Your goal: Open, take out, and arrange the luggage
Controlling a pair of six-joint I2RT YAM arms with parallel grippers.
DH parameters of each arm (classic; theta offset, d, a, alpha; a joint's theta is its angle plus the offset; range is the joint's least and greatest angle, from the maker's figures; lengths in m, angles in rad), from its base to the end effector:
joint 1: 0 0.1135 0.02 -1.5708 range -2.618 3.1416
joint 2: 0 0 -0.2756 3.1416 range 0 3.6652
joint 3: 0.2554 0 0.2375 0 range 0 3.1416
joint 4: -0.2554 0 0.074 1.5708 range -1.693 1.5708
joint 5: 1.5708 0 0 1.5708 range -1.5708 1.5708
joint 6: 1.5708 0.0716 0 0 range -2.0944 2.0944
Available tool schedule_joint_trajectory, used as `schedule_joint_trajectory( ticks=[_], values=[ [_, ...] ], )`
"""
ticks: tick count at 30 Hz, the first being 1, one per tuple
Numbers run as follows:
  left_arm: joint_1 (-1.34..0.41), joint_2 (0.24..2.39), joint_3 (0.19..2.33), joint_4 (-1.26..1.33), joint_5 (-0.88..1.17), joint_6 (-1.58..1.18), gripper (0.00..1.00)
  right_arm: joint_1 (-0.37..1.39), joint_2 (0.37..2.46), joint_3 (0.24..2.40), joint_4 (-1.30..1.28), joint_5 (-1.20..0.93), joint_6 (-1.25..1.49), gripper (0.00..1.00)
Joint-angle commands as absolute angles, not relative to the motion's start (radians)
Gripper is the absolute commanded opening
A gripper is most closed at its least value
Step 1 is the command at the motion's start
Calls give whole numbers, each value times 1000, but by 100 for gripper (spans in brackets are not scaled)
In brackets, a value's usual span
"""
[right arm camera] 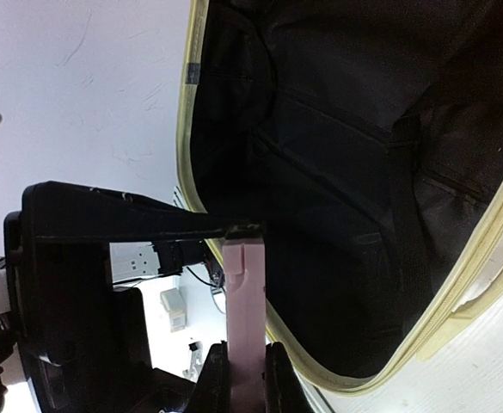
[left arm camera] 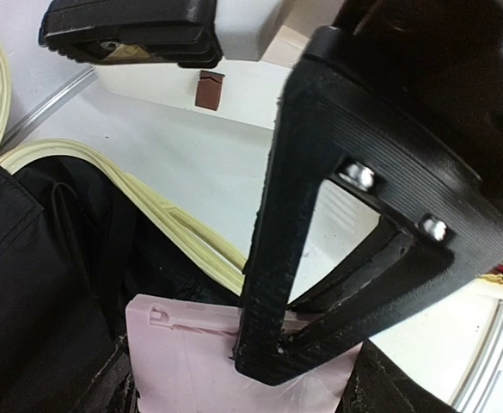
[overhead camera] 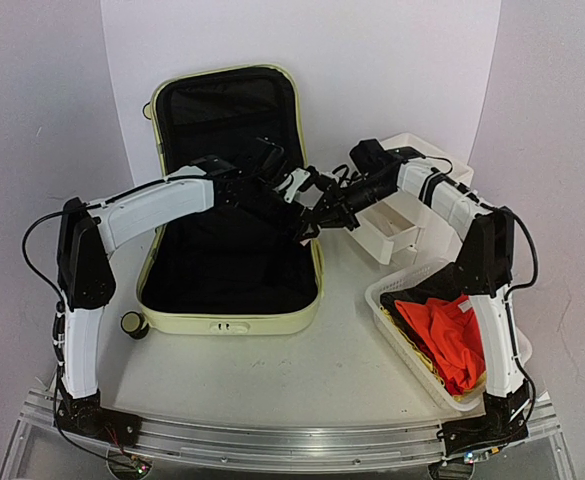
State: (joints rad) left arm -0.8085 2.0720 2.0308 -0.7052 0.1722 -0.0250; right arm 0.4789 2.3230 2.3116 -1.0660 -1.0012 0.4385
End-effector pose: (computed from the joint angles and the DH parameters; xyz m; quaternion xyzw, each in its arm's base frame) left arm 0.3299 -0.3633 0.3075 0.3804 0.8305 -0.2336 0.3331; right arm 0.4090 0.2803 0.2729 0.1344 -0.8482 -0.5122 0.0140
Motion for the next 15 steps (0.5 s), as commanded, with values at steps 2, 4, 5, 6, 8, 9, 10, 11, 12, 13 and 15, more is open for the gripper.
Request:
schedule_joint_trajectory(
  ticks=[2,4,5,6,8,9,10,11,12,13,15],
  values=[
    [-811,1948,2024,-632,103,-38,87,480,2236,2351,-1074,-749,378,0],
    [-810,1926,2000,-632,87,-50,94,465,2215,2356,-1072,-666,366,0],
    [-810,1914,1988,-633,80,-62,99,455,2202,2358,-1072,-617,359,0],
    [-810,1903,1974,-632,76,-73,99,445,2192,2355,-1072,-566,352,0],
    [-809,1874,1939,-632,63,-97,100,425,2168,2345,-1072,-457,323,0],
    [-810,1860,1920,-632,54,-109,99,420,2157,2341,-1072,-396,307,0],
    [-810,1846,1900,-632,49,-118,100,419,2148,2341,-1071,-332,284,0],
    [-810,1832,1877,-631,45,-126,100,419,2141,2344,-1069,-276,259,0],
    [-810,1821,1865,-632,42,-130,100,420,2136,2348,-1066,-222,237,0],
    [-809,1810,1853,-632,40,-130,100,419,2133,2353,-1063,-165,223,0],
    [-810,1790,1838,-632,35,-126,99,419,2134,2364,-1046,-71,193,0]
  ],
)
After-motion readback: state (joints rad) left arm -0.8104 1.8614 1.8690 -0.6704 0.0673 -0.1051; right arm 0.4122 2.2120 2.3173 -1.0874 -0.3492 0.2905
